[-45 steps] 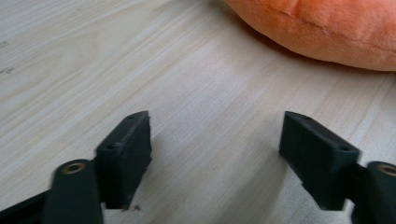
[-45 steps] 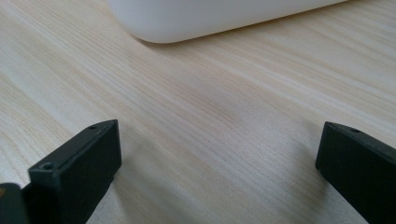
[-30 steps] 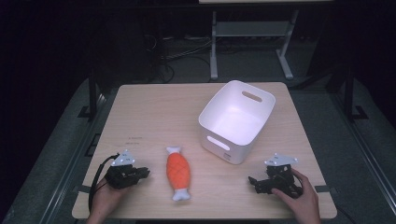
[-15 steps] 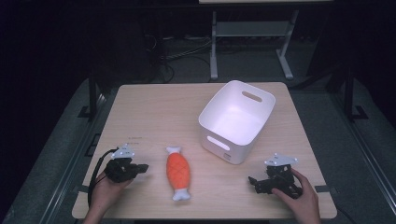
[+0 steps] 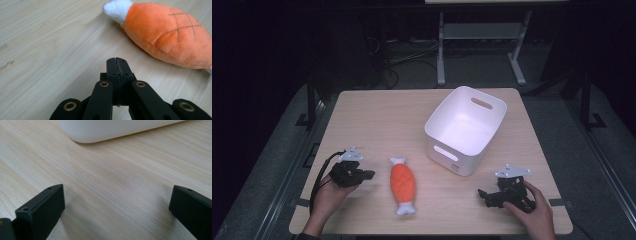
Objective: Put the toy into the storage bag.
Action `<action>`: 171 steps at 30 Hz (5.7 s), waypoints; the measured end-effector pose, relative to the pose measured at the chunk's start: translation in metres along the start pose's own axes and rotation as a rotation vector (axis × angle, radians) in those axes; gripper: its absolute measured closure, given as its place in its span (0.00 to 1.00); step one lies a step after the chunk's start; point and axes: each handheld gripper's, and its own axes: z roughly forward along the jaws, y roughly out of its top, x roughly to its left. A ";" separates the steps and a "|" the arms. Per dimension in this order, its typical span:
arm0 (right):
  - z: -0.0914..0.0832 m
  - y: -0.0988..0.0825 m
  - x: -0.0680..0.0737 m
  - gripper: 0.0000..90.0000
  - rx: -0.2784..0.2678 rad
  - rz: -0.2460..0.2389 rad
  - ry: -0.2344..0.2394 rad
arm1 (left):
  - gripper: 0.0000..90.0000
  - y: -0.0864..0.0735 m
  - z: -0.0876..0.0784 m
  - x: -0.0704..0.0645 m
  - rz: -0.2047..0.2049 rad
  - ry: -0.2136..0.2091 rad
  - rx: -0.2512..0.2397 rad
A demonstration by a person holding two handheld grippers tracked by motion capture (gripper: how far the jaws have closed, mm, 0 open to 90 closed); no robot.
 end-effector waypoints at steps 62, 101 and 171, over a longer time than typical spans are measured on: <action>0.000 0.000 0.000 0.00 0.000 0.000 0.000 | 1.00 0.077 0.068 -0.018 0.103 -0.031 0.087; 0.000 0.000 0.000 0.00 -0.001 -0.001 -0.001 | 0.92 0.103 0.075 -0.043 0.166 -0.119 0.068; 0.000 0.000 0.000 0.00 0.000 0.000 0.000 | 0.16 0.068 0.076 -0.072 0.406 -0.059 0.310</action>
